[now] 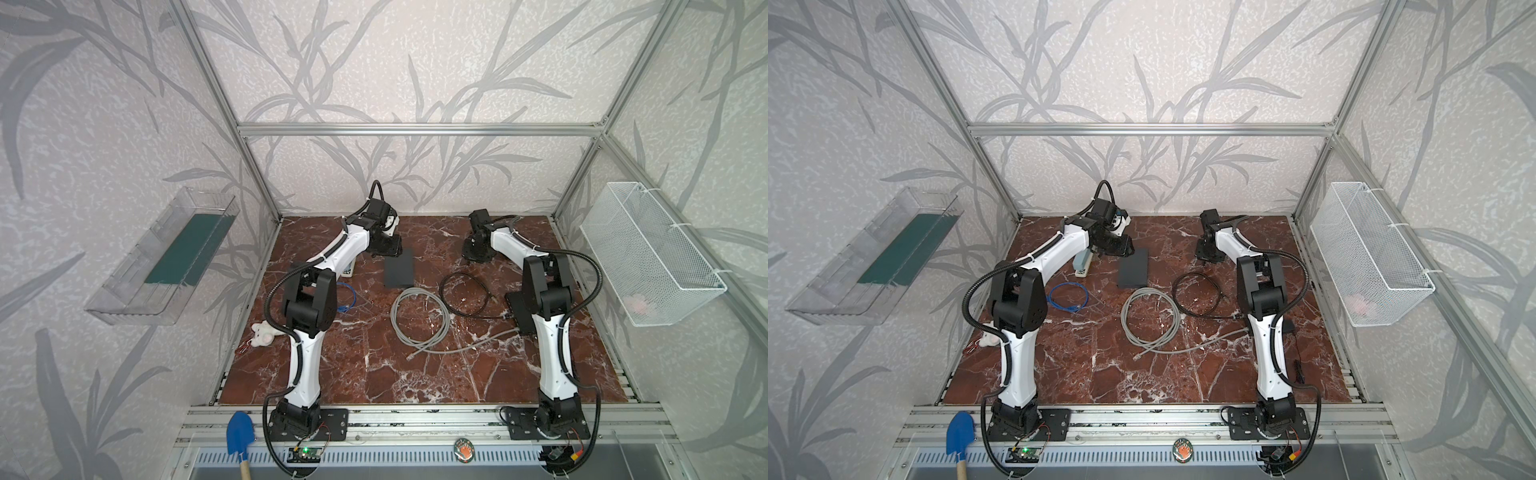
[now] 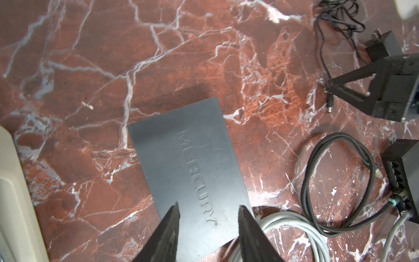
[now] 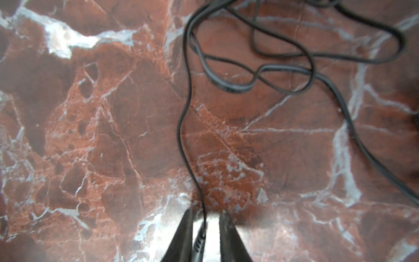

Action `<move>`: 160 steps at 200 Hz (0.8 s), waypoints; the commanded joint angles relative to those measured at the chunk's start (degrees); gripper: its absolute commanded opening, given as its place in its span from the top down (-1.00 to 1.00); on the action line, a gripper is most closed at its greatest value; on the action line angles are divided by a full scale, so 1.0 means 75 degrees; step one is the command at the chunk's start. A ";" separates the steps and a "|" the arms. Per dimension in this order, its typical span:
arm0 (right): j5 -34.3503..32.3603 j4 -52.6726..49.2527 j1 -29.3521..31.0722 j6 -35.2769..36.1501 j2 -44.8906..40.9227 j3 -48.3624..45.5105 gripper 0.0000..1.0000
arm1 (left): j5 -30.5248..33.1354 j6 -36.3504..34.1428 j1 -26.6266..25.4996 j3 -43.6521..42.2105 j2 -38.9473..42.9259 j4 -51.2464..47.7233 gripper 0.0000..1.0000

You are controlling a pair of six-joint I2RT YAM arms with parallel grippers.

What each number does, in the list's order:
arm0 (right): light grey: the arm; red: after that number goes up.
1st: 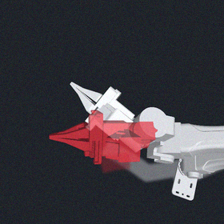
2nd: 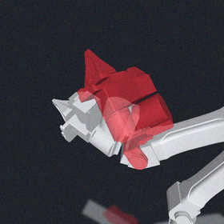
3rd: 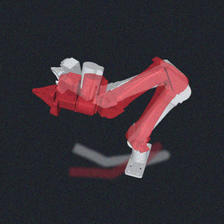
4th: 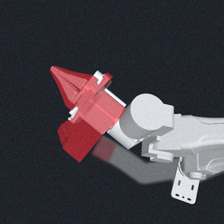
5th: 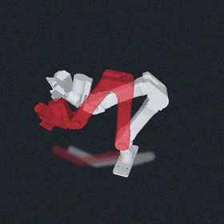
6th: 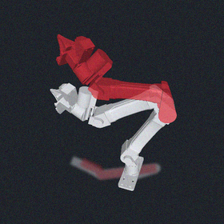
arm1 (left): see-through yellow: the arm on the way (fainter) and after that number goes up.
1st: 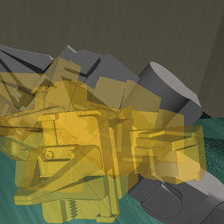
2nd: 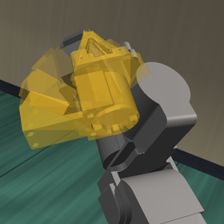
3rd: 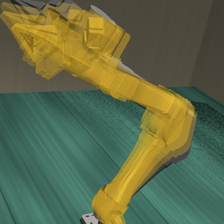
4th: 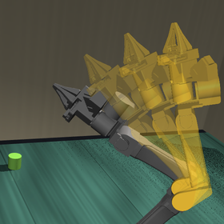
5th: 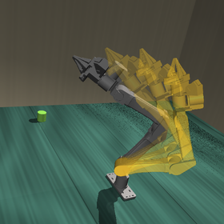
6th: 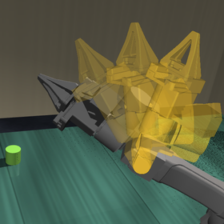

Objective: Insert the plug into the switch port
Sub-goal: 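Release the grey box and move both grippers over the black cables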

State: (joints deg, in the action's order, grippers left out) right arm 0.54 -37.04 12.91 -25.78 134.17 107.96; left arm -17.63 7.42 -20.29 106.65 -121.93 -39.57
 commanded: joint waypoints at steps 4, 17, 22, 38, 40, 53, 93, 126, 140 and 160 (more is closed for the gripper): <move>0.0521 -0.0154 -0.0001 -0.0113 0.0265 -0.0320 0.62 | 0.0031 -0.0285 -0.0296 0.0328 0.0074 -0.0298 0.12; 0.0729 -0.0179 0.0009 -0.0160 0.0233 -0.0307 0.73 | -0.0115 -0.0243 -0.0470 0.0407 0.0030 -0.0254 0.10; 0.0845 -0.0192 0.0010 -0.0182 0.0237 -0.0287 0.77 | -0.0160 -0.0225 -0.0546 0.0452 -0.0008 -0.0251 0.10; 0.1127 -0.0307 0.0012 -0.0280 0.0224 -0.0146 0.85 | -0.0359 -0.0142 -0.0787 0.0625 -0.0142 -0.0195 0.11; 0.1163 -0.0314 0.0013 -0.0301 0.0215 -0.0139 0.86 | -0.0378 -0.0136 -0.0810 0.0650 -0.0168 -0.0196 0.11; 0.1354 -0.0271 0.0002 -0.0477 0.0123 -0.0196 0.89 | -0.0568 -0.0003 -0.0972 0.0789 -0.0305 -0.0157 0.13; 0.2131 0.0538 0.0008 -0.1364 -0.0584 -0.0943 0.93 | -0.1607 0.0906 -0.1178 0.0372 -0.0463 0.0905 0.13; 0.2614 0.1682 0.0013 -0.2798 -0.1110 -0.1618 0.96 | -0.1856 0.1432 -0.1452 0.0101 -0.0647 0.1646 0.11; 0.2682 0.2217 0.0036 -0.3289 -0.1278 -0.1898 0.96 | -0.1690 0.1549 -0.1534 0.0103 -0.0771 0.1738 0.11; 0.2589 0.2637 0.0103 -0.3715 -0.1425 -0.2078 0.97 | -0.1666 0.1810 -0.1557 0.0038 -0.0947 0.1953 0.11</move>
State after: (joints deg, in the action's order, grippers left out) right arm 18.68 -24.14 13.06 -46.41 127.81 93.76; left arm -29.58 17.21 -31.16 108.20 -127.02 -28.36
